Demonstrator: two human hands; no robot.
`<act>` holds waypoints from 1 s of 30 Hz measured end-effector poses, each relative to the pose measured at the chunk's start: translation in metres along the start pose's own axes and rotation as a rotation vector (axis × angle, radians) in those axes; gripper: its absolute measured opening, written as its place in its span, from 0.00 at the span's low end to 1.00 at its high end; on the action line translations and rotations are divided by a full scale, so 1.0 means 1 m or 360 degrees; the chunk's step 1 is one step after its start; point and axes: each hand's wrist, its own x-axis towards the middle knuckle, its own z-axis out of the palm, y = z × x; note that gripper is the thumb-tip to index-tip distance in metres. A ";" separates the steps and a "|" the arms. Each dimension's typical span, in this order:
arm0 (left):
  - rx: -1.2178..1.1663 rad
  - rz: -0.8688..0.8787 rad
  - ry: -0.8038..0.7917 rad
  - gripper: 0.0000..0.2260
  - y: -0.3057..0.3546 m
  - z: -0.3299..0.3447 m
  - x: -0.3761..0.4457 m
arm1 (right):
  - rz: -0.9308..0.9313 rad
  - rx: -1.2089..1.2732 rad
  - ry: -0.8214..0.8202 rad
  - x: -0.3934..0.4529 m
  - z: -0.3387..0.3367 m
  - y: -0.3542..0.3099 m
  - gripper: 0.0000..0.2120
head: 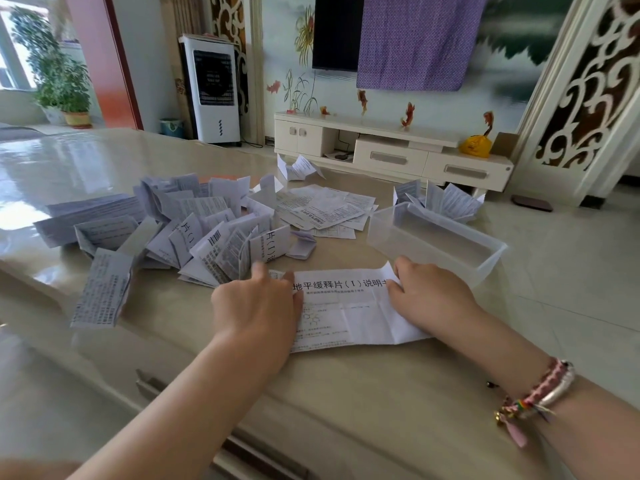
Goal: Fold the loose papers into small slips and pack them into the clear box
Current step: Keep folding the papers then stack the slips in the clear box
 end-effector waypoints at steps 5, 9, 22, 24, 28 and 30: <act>-0.0149 0.0372 0.0376 0.16 0.000 0.013 0.003 | -0.0006 -0.0161 0.0048 -0.004 0.001 -0.006 0.10; -0.0309 0.0675 0.0151 0.14 0.003 0.004 0.007 | -0.0020 -0.0312 0.0125 -0.004 0.004 -0.010 0.15; -0.0570 0.0509 -0.0207 0.36 0.012 0.013 -0.007 | -0.0368 0.0034 0.0179 -0.068 -0.005 -0.014 0.13; -0.0588 0.0515 -0.0237 0.37 0.010 0.012 -0.007 | -0.0304 0.0066 0.0126 -0.071 -0.007 0.000 0.10; -0.0557 0.0534 -0.0276 0.38 0.010 0.015 -0.008 | -0.0198 0.0179 0.0034 -0.071 -0.010 0.022 0.07; -0.0503 0.0546 -0.0270 0.42 0.009 0.018 -0.010 | -0.0254 0.0169 0.0040 -0.070 -0.010 0.028 0.07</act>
